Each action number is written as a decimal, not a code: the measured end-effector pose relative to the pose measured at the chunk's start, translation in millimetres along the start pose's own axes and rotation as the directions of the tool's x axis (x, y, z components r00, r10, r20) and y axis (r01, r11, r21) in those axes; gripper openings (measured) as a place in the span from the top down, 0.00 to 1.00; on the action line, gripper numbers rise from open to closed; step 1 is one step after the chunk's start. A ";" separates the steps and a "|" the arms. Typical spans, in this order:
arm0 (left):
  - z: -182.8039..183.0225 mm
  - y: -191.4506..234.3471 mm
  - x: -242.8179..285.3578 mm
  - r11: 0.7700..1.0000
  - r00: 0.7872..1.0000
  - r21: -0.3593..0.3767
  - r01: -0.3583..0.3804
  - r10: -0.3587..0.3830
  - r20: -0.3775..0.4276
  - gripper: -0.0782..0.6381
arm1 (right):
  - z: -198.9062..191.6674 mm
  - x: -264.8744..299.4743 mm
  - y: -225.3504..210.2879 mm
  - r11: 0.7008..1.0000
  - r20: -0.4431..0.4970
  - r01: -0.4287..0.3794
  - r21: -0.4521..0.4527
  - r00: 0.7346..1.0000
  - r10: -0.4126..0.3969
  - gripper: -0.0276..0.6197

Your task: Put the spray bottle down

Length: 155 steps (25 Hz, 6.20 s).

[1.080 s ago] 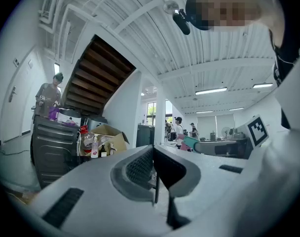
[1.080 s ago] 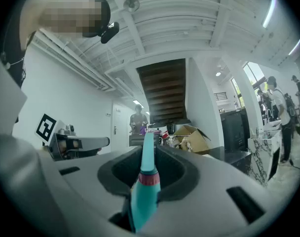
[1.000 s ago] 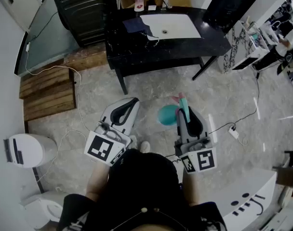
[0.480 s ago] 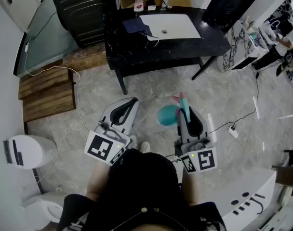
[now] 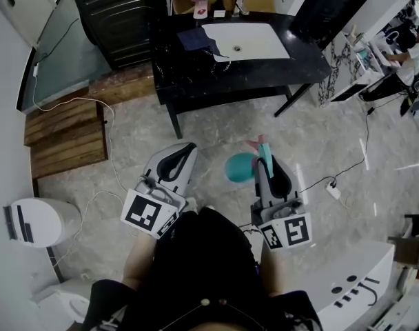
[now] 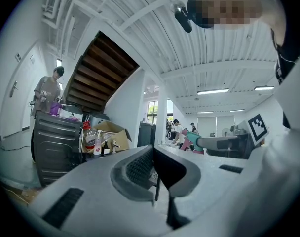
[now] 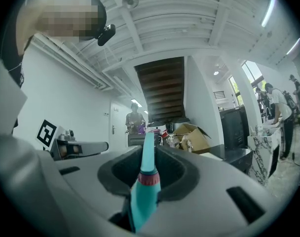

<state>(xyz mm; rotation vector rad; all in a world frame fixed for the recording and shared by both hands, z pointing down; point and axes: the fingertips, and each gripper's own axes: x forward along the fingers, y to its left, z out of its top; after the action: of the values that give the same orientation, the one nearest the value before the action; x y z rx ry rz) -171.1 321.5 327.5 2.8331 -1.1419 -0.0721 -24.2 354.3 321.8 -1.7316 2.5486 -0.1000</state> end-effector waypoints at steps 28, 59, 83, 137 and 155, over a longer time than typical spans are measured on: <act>-7.3 85.8 161.4 1.000 1.000 0.011 -0.010 0.011 -0.026 0.88 | -9.0 131.0 -138.6 0.999 -0.046 0.029 -0.026 0.998 -0.030 0.82; -26.2 243.4 375.8 0.997 0.996 -0.039 -0.065 0.063 -0.066 0.88 | -25.8 362.6 -336.1 0.989 -0.018 0.147 -0.023 0.989 -0.147 0.82; -33.8 305.7 443.7 0.976 0.970 -0.053 -0.212 0.204 -0.130 0.88 | -54.6 512.3 -450.9 0.995 -0.062 0.098 -0.027 0.993 -0.100 0.82; -72.5 330.7 547.1 0.961 0.932 -0.088 -0.261 0.227 -0.281 0.88 | -90.5 606.4 -672.5 0.975 -0.111 0.223 0.008 0.969 -0.220 0.73; -51.0 331.7 554.0 0.968 0.964 -0.111 -0.224 0.203 -0.174 0.88 | -25.2 524.1 -554.9 0.992 0.006 0.125 0.029 0.992 -0.125 0.77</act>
<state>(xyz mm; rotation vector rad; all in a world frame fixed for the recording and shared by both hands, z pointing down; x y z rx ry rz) 2.8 -297.7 404.2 2.5337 -1.3440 0.0924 294.8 -336.4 388.5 -1.8760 2.4203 -0.1342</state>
